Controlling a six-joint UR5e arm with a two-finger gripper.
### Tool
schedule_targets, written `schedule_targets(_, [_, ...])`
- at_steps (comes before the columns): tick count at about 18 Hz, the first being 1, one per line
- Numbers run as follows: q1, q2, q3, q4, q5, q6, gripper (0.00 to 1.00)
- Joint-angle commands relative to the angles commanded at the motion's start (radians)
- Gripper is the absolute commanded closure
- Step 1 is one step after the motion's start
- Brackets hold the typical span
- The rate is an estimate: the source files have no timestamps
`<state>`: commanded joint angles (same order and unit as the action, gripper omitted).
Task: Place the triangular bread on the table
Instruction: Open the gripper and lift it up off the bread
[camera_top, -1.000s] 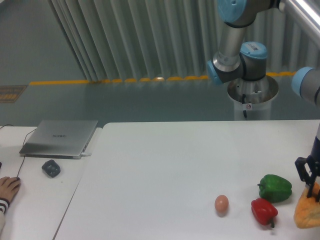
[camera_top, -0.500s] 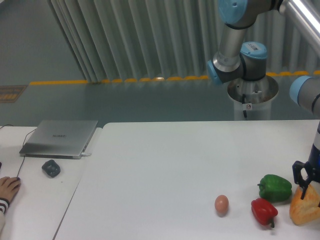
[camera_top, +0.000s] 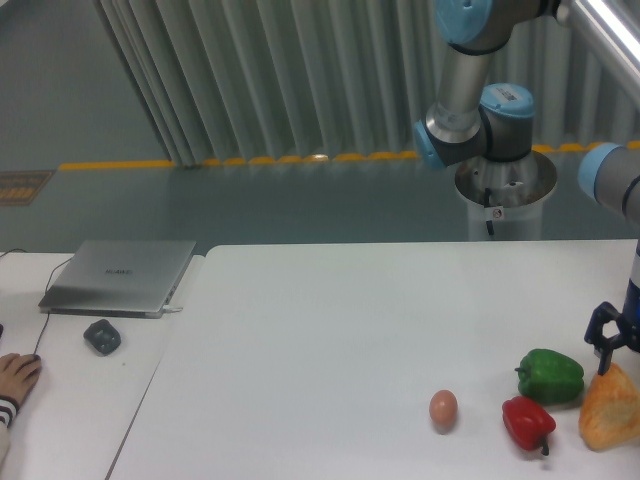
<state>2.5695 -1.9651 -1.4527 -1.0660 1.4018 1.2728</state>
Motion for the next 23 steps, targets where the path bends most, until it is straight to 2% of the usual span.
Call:
schedule_targets(5, [-0.061, 0.025, 0.008, -0.087, 0.257, 0.354, 0.00])
schedule_targets(6, [-0.074, 0.026, 0.014, -0.106, 0.291, 0.390, 0.00])
schedule_targets(14, [-0.098, 0.049, 0.029, -0.216, 0.298, 0.405, 0.00])
schedule_targets(23, [-0.103, 0.051, 0.023, -0.210, 0.293, 0.405, 0.00])
